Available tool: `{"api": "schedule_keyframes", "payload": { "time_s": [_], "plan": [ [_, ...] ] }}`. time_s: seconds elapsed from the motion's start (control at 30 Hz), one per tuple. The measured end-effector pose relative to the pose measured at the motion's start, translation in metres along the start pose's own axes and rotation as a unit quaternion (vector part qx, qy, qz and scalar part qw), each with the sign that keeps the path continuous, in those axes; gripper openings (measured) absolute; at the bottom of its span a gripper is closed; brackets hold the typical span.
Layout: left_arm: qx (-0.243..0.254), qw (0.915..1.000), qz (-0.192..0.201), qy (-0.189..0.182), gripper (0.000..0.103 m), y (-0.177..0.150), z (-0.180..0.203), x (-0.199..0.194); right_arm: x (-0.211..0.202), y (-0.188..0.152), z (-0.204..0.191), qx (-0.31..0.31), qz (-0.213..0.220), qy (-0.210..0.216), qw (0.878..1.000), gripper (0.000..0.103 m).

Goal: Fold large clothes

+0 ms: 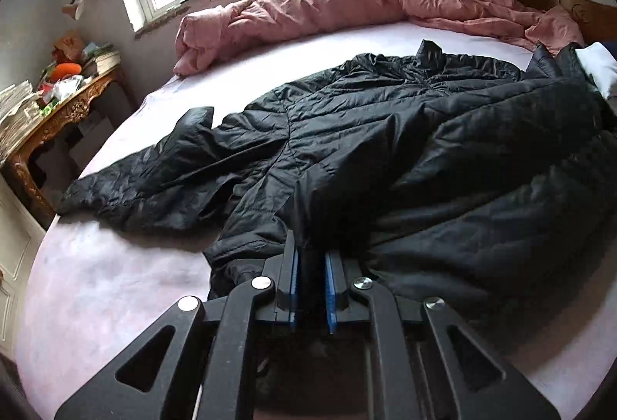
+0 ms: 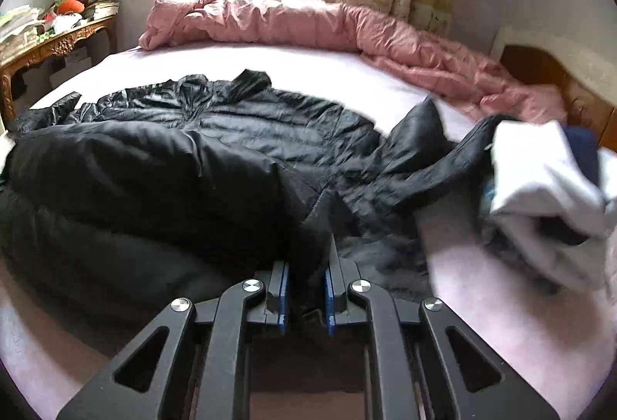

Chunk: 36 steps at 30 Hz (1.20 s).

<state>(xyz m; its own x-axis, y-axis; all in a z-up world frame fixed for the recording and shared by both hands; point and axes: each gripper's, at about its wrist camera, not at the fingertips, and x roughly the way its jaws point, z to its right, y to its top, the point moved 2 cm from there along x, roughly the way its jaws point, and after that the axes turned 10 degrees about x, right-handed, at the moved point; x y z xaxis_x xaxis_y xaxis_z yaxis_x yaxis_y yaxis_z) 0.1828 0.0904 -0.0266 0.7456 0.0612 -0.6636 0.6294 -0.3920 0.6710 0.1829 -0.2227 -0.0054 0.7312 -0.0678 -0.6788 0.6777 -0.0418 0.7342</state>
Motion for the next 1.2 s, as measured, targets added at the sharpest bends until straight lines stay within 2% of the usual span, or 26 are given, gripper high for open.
{"api": "schedule_keyframes", "payload": {
  "time_s": [0.13, 0.23, 0.27, 0.3, 0.33, 0.37, 0.4, 0.5, 0.53, 0.6, 0.67, 0.73, 0.77, 0.83, 0.87, 0.9, 1.0, 1.07, 1.1, 1.2],
  "plan": [
    [-0.011, 0.9997, 0.021, -0.006, 0.011, 0.002, -0.003, 0.001, 0.014, -0.002, -0.001, -0.010, -0.006, -0.005, 1.000, 0.014],
    [-0.019, 0.9990, 0.040, -0.004, 0.018, 0.004, -0.006, -0.006, 0.008, -0.003, 0.003, -0.003, 0.009, -0.004, 1.000, 0.024],
    [-0.020, 0.9984, 0.053, -0.002, 0.019, 0.004, -0.007, -0.012, 0.004, -0.003, 0.006, 0.004, 0.019, -0.005, 1.000, 0.034],
    [-0.021, 0.9975, 0.067, 0.001, 0.023, 0.005, -0.008, -0.019, -0.001, -0.002, 0.010, 0.011, 0.028, -0.005, 1.000, 0.050],
    [-0.021, 0.9965, 0.081, 0.002, 0.028, 0.006, -0.008, -0.027, -0.007, -0.002, 0.013, 0.020, 0.042, -0.004, 0.999, 0.057],
    [-0.024, 0.9949, 0.099, 0.003, 0.039, 0.006, -0.007, -0.038, -0.017, -0.001, 0.018, 0.031, 0.063, -0.005, 0.998, 0.060],
    [-0.027, 0.9931, 0.114, 0.003, 0.048, 0.007, -0.008, -0.047, -0.025, 0.001, 0.023, 0.041, 0.081, -0.008, 0.996, 0.060],
    [-0.045, 0.9861, 0.160, 0.008, 0.068, 0.006, -0.009, -0.075, -0.050, 0.006, 0.037, 0.069, 0.125, 0.004, 0.990, 0.060],
    [-0.052, 0.9837, 0.172, 0.008, 0.070, 0.006, -0.010, -0.082, -0.057, 0.008, 0.042, 0.082, 0.138, 0.011, 0.987, 0.060],
    [-0.063, 0.9805, 0.186, -0.005, 0.072, 0.006, -0.012, -0.092, -0.069, 0.009, 0.052, 0.107, 0.159, 0.030, 0.981, 0.060],
    [-0.072, 0.9805, 0.182, -0.018, 0.072, 0.005, -0.013, -0.094, -0.077, 0.010, 0.057, 0.118, 0.165, 0.061, 0.977, 0.060],
    [-0.078, 0.9800, 0.180, -0.034, 0.072, 0.004, -0.013, -0.094, -0.081, 0.010, 0.058, 0.116, 0.149, 0.102, 0.977, 0.050],
    [-0.078, 0.9792, 0.180, -0.049, 0.072, 0.002, -0.013, -0.093, -0.082, 0.011, 0.056, 0.110, 0.137, 0.131, 0.976, 0.036],
    [-0.076, 0.9695, 0.196, -0.127, 0.066, 0.001, -0.013, -0.097, -0.083, 0.010, 0.052, 0.098, 0.123, 0.184, 0.970, 0.035],
    [-0.072, 0.9673, 0.196, -0.144, 0.058, 0.001, -0.013, -0.098, -0.084, 0.010, 0.049, 0.090, 0.119, 0.199, 0.968, 0.033],
    [-0.067, 0.9695, 0.189, -0.141, 0.052, 0.001, -0.011, -0.097, -0.082, 0.010, 0.044, 0.077, 0.111, 0.203, 0.970, 0.033],
    [-0.054, 0.9790, 0.143, -0.135, 0.046, 0.002, -0.006, -0.080, -0.062, 0.008, 0.029, 0.046, 0.069, 0.163, 0.983, 0.033],
    [-0.067, 0.9880, 0.096, -0.100, 0.046, -0.001, -0.010, -0.058, -0.041, 0.005, 0.031, 0.053, 0.039, 0.124, 0.990, 0.033],
    [-0.080, 0.9907, 0.075, -0.081, 0.046, -0.002, -0.015, -0.047, -0.035, 0.003, 0.032, 0.062, 0.038, 0.116, 0.991, 0.033],
    [-0.120, 0.9919, 0.040, 0.002, 0.046, -0.010, -0.034, -0.023, -0.020, 0.004, 0.049, 0.083, 0.044, 0.080, 0.992, 0.033]
  ]
}}
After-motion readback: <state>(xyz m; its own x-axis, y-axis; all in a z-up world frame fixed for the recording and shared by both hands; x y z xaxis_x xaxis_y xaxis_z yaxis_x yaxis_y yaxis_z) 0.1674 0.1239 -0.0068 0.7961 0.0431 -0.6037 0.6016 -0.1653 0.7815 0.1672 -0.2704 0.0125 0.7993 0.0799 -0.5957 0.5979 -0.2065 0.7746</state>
